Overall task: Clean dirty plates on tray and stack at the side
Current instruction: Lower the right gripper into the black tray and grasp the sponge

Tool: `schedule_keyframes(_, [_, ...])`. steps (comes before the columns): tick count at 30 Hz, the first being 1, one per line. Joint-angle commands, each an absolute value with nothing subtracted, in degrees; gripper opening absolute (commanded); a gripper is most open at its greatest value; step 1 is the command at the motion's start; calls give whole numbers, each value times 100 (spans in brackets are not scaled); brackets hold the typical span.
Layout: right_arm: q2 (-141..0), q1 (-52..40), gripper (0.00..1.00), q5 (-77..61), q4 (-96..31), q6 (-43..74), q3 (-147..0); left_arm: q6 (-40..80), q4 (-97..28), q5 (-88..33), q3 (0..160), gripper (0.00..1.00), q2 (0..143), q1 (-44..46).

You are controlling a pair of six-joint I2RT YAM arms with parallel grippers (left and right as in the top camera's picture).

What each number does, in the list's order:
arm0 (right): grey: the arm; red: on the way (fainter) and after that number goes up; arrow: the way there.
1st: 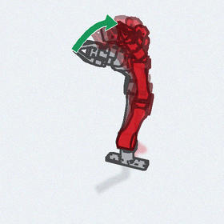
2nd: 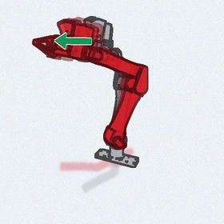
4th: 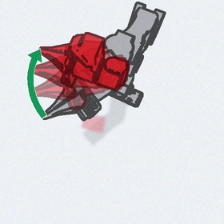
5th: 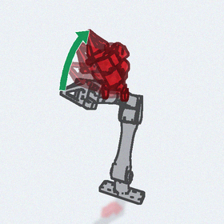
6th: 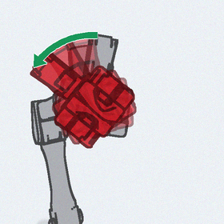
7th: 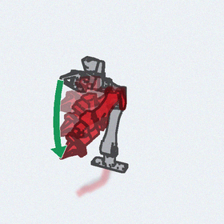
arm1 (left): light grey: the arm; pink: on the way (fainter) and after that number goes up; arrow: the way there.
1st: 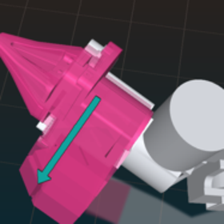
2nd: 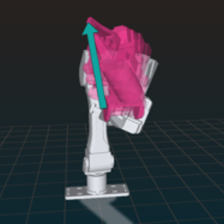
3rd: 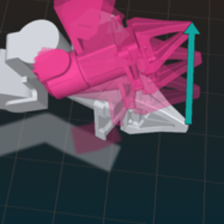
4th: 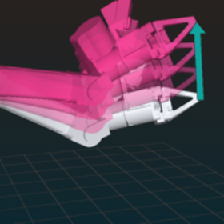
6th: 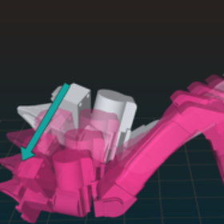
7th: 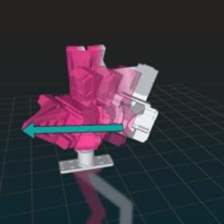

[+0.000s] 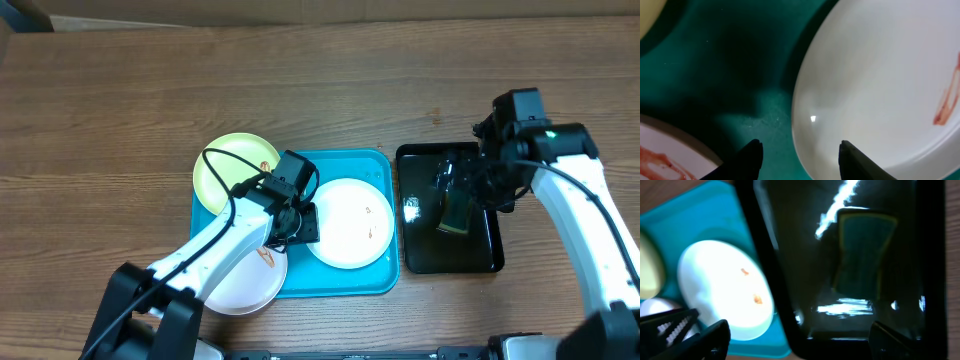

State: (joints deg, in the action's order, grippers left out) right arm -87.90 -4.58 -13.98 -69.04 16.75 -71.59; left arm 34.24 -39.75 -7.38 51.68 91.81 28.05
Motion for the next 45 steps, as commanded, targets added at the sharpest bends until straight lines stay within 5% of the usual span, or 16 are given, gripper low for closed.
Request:
schedule_keyframes(1, [-8921, -449, 89, -821, -6938, 1857, -7269, 3520, -3822, -528, 5146, 51, 9417, 2834])
schedule_keyframes(18, [-9015, -449, 87, -259, -5227, 2545, -5408, 3518, -3361, -534, 5148, 45, 9974, 2832])
schedule_keyframes(26, [-9015, -454, 66, -266, -4772, 2906, -4921, 3516, -3430, -537, 5146, 52, 9974, 2832])
schedule_keyframes(36, [-9015, -670, 70, -449, -4029, 3070, -4386, 3518, -3444, -539, 5146, 47, 9974, 2832])
schedule_keyframes(39, [-9015, -891, 48, -471, -3946, 3070, -4377, 3516, -3448, -539, 5146, 46, 9974, 2832])
schedule_keyframes(42, [-9015, -1140, 12, -362, -3948, 3072, -4377, 3516, -3457, -537, 5146, 45, 9974, 2832])
schedule_keyframes(45, [-9013, -1260, 9, -351, -4023, 3070, -4405, 3516, -3474, -537, 5146, 44, 9974, 2832])
